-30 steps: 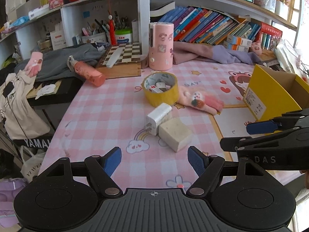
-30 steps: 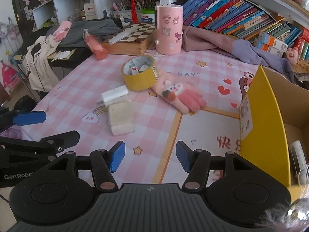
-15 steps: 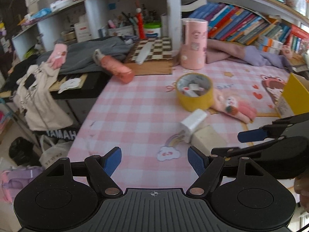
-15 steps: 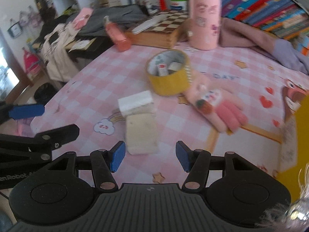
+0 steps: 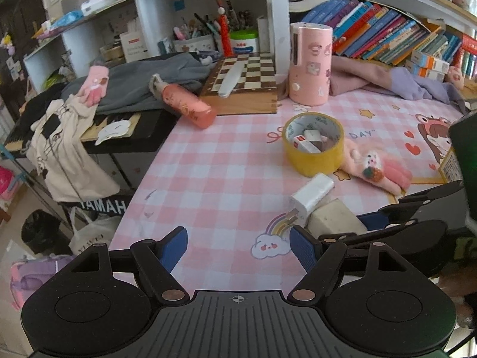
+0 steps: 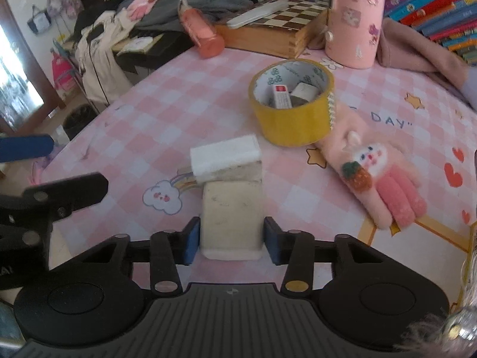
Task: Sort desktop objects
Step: 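Grasp the white charger with the left tool while the right tool grasps the cream soap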
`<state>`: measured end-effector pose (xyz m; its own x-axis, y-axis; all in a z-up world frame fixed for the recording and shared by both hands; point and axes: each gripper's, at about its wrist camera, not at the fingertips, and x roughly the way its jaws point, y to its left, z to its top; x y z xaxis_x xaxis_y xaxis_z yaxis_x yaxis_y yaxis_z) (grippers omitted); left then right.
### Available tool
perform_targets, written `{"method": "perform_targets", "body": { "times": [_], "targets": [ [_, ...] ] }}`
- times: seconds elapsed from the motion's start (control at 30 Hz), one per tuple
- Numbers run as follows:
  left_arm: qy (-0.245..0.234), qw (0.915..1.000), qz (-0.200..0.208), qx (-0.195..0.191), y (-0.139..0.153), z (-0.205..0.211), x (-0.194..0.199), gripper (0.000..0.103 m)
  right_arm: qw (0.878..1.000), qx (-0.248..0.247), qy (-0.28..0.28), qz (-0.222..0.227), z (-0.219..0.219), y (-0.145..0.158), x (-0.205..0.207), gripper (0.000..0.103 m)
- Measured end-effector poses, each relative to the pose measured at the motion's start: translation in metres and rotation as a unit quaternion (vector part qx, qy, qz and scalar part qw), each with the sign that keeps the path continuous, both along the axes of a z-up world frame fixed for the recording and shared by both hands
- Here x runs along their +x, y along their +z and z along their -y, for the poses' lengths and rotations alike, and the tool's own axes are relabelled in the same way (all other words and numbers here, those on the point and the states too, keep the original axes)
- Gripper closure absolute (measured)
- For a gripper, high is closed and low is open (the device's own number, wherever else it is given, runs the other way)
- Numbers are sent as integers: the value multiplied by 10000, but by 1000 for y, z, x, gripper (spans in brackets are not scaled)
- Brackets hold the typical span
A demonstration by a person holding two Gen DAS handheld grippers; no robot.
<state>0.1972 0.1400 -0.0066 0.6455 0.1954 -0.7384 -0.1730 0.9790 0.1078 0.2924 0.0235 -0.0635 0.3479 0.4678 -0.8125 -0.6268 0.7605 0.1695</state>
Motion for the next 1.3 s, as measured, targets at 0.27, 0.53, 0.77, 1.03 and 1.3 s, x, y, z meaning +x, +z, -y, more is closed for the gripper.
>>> {"method": "perform_targets", "body": {
  "times": [0.27,0.53,0.77,1.03,1.3],
  "targets": [
    [-464,9988,-91,-92,-12,16,29,25,9978,-62,-575,335,39,19,4,71],
    [-947,9952,-110,-207,-27,33,66,25,9916,-63,-1242,364,77,29,10,71],
    [-1043,9938,-263,-272,-44,37,90,31,9915,-127,-1195,502,83,36,10,71],
    [-1016,9919,-500,-576,-61,30,83,67,9910,-222,-1116,712,83,42,3,71],
    [-885,9925,-210,-818,-40,22,61,78,9914,-169,-1099,687,81,44,-7,71]
  ]
}}
